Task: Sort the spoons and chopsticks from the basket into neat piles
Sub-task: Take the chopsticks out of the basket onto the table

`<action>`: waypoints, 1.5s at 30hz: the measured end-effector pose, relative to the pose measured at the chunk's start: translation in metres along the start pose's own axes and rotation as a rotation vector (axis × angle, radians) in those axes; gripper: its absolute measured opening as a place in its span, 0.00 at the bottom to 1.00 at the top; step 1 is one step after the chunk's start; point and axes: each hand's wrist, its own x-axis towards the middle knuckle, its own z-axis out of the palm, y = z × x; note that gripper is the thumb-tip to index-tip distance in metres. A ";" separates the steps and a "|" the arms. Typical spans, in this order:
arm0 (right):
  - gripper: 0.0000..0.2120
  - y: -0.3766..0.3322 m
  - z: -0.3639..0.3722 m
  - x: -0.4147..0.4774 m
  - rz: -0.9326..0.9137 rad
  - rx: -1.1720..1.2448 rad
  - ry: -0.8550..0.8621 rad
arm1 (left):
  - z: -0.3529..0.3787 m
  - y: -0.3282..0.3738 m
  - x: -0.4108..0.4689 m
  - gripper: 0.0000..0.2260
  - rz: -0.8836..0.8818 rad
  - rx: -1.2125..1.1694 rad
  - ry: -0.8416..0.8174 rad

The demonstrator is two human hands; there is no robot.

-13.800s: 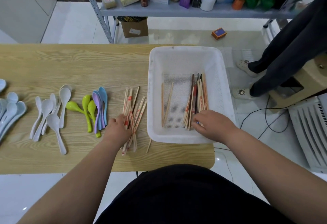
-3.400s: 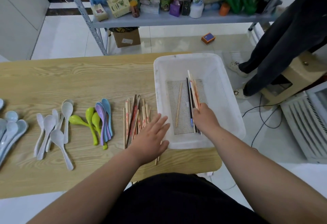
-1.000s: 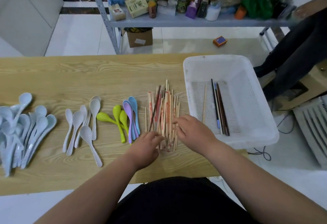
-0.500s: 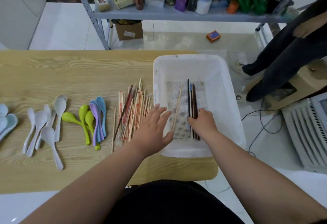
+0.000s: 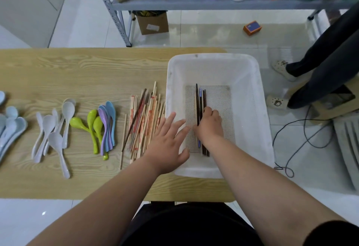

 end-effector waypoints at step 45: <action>0.06 -0.080 -0.052 -0.068 -0.035 0.573 -0.027 | -0.020 -0.098 -0.109 0.33 -0.168 -0.101 -0.242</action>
